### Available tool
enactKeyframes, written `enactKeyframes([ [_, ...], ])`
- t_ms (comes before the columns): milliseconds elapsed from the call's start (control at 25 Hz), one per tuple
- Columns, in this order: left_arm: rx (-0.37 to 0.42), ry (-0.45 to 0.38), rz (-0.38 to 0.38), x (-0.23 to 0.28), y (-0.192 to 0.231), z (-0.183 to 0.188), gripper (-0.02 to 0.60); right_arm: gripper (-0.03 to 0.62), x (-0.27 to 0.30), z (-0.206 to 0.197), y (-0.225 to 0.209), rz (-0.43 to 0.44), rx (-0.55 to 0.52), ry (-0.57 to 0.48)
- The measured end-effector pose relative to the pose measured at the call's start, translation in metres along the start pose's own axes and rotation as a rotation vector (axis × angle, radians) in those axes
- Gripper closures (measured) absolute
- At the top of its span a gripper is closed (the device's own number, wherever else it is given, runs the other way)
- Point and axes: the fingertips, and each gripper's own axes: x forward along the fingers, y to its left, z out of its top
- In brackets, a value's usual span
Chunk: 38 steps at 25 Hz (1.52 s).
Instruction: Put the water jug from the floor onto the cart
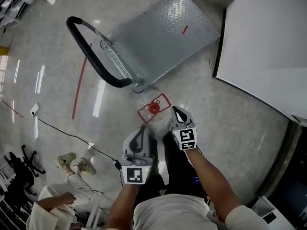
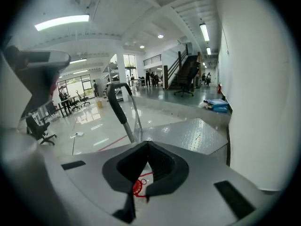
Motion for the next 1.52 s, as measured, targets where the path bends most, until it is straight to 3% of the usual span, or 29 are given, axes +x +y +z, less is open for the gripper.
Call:
enactKeyframes([
  [360,-0.058,0.024,-0.007,0.028,0.003,-0.040,0.578,0.575,0.089,-0.110,-0.024,0.033,0.015,0.310],
  [440,-0.053,0.028,-0.015,0.030,0.004,-0.046,0.578,0.500,0.105,-0.129,-0.026,0.050,0.011,0.369],
  [520,-0.060,0.042,-0.010,0.030,0.007,-0.056,0.578,0.473,0.118,-0.147,-0.027,0.065,0.000,0.430],
  [840,-0.109,0.086,0.031,0.023,0.020,-0.088,0.578,0.465,0.151,-0.198,-0.027,0.104,-0.082,0.577],
  [1000,-0.118,0.099,0.035,0.020,0.020,-0.096,0.578,0.467,0.163,-0.214,-0.028,0.099,-0.105,0.611],
  [1120,-0.123,0.102,0.033,0.016,0.020,-0.100,0.578,0.536,0.166,-0.220,-0.030,0.075,-0.125,0.611],
  [1520,-0.119,0.106,0.028,0.008,0.013,-0.096,0.578,0.557,0.152,-0.201,-0.013,0.076,-0.105,0.524],
])
